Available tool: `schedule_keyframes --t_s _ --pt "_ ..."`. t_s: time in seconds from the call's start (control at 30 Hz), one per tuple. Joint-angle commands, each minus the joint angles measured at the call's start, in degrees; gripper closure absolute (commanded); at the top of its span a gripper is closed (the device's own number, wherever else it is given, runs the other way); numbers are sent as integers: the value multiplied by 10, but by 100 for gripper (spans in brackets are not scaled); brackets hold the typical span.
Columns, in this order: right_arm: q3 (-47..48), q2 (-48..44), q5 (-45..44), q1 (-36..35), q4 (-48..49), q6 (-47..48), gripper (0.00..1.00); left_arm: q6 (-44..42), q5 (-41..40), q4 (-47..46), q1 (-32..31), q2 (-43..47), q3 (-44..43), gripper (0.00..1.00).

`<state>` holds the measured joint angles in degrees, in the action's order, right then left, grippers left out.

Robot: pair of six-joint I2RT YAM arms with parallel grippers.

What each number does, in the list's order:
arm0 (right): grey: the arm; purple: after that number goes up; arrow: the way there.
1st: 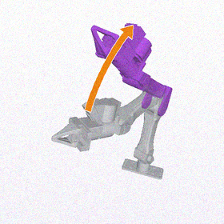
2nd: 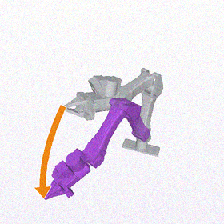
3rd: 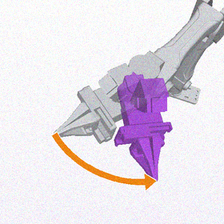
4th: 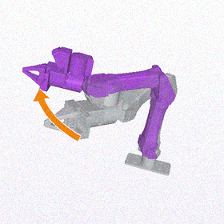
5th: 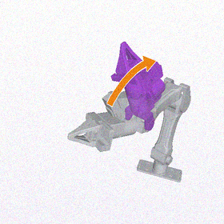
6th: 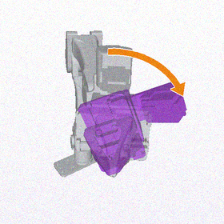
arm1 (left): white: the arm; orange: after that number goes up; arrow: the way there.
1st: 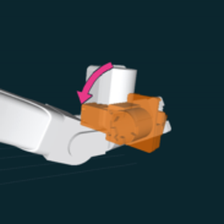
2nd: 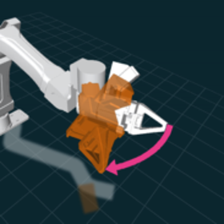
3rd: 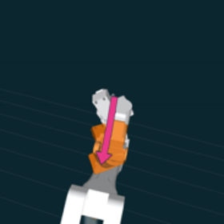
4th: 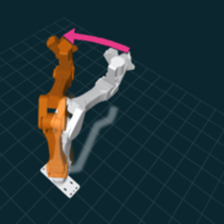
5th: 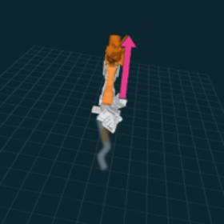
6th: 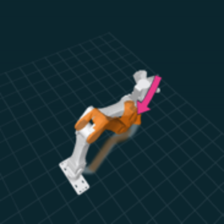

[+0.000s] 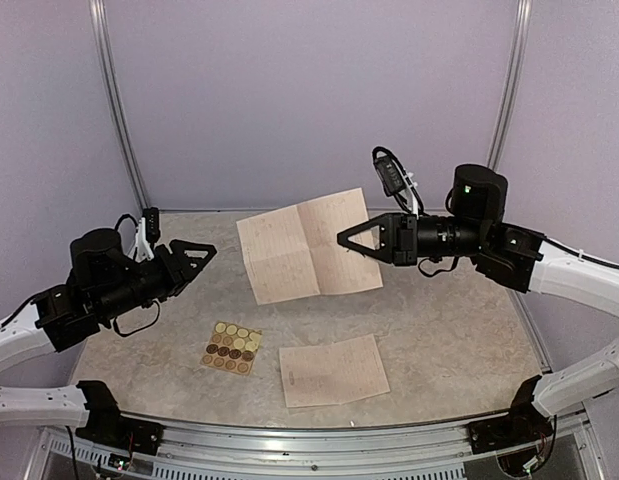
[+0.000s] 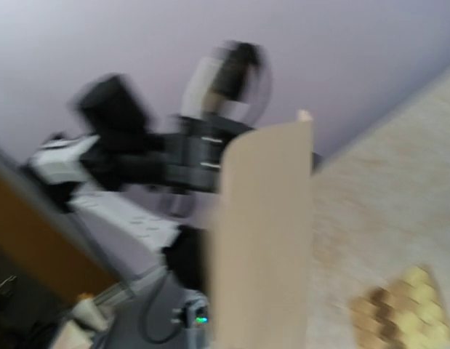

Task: Place the letter into the envelope and seal it

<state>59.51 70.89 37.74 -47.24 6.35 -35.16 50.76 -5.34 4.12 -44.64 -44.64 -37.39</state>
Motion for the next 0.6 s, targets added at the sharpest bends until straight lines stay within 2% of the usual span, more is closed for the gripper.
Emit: schedule_keyframes --t_s 0.0,0.17,0.37,0.57 --pt "-13 -29 90 -4 98 -20 100 2 18 -27 2 -5 13 46" --pt "-17 -22 63 -4 92 -23 100 -65 110 -136 -45 -31 -1 42" --pt "-19 1 98 -6 126 -48 100 -142 188 -208 -141 -92 -64 32" --pt "-9 13 133 -17 128 -45 100 -166 202 -236 -180 -155 -102 29"
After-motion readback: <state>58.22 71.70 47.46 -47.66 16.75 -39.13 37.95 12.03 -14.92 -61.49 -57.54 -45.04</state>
